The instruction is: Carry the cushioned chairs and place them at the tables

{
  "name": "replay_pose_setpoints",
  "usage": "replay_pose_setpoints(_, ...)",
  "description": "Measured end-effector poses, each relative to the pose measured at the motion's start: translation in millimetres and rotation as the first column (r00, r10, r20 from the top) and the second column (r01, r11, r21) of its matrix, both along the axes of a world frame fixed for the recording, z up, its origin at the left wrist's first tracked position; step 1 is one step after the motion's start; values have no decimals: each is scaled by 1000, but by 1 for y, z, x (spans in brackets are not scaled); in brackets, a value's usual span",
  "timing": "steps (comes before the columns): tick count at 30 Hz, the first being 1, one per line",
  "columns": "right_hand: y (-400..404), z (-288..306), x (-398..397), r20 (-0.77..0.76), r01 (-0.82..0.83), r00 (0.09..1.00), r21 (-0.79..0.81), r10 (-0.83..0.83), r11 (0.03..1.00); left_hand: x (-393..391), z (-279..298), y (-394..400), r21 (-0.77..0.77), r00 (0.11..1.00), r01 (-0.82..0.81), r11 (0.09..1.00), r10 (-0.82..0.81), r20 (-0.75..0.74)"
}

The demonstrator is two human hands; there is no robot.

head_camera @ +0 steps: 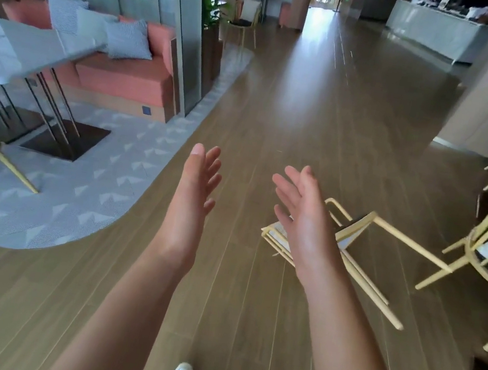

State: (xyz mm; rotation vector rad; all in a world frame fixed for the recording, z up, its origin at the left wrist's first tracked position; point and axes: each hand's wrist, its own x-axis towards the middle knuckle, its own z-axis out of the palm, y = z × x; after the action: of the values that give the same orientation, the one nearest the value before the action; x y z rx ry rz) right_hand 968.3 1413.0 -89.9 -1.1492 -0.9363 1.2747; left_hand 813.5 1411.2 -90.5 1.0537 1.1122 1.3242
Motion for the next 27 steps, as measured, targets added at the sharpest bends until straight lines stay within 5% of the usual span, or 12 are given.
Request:
replay_pose_setpoints(16,206,4,1,8,264,965,-63,-264,963,11,-6,249,-43,960,275,961,-272,64)
replay_pose_setpoints(27,394,-15,30,-10,159,987,-61,-159,985,37,-12,416,-53,981,194,980,-195,-21)
